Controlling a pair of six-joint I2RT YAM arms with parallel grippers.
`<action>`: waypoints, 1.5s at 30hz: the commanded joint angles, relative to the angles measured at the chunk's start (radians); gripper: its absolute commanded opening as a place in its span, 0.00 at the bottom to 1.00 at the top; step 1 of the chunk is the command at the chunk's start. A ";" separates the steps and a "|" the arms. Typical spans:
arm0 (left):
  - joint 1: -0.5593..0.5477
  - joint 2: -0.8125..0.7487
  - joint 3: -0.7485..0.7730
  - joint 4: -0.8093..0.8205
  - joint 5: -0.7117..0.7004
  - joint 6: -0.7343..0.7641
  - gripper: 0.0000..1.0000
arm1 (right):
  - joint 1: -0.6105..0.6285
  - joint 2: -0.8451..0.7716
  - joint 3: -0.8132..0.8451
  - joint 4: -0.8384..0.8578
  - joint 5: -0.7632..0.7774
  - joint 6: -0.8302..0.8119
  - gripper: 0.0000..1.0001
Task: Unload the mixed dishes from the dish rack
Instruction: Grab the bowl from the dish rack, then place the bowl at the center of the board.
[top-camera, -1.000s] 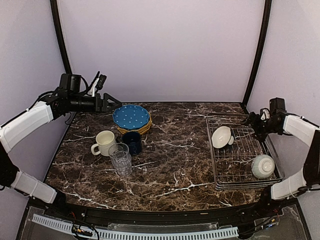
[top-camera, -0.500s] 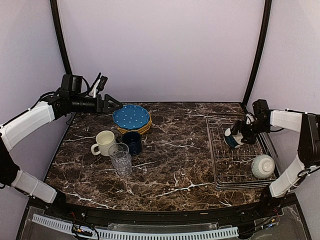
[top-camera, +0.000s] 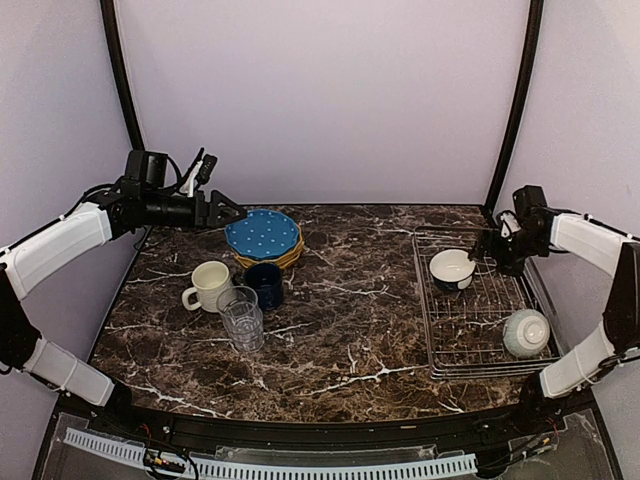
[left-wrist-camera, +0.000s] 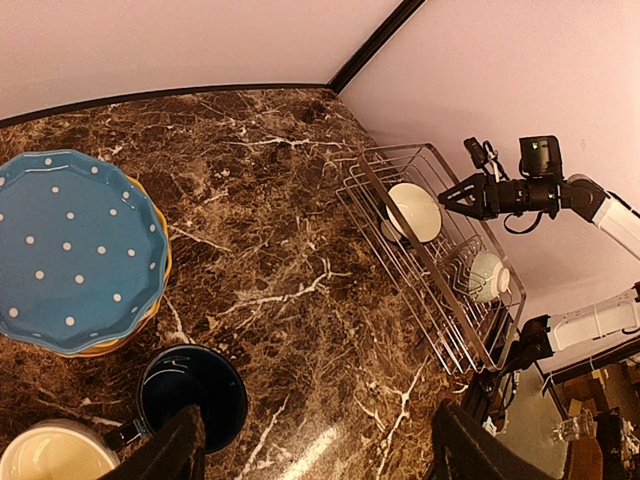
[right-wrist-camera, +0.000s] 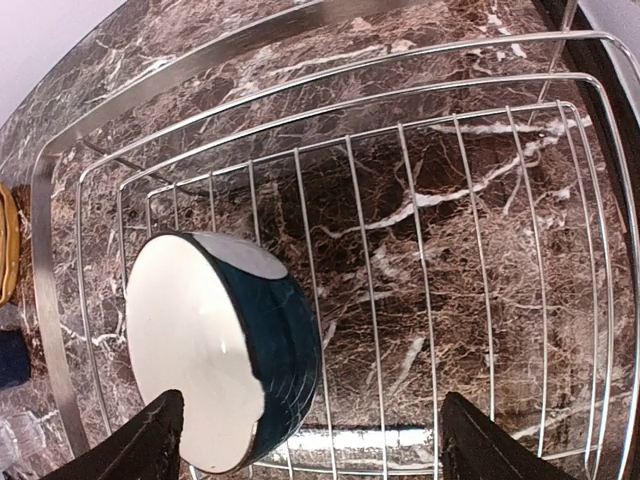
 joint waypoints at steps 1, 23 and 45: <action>-0.003 -0.004 -0.019 0.013 0.022 -0.006 0.77 | 0.007 0.054 0.010 -0.012 0.062 -0.005 0.83; -0.003 -0.004 -0.020 0.013 0.022 -0.005 0.78 | 0.092 0.118 0.086 0.030 0.236 0.074 0.00; -0.003 -0.024 -0.027 0.016 -0.017 -0.001 0.78 | 0.686 0.362 0.622 -0.041 0.375 -0.021 0.00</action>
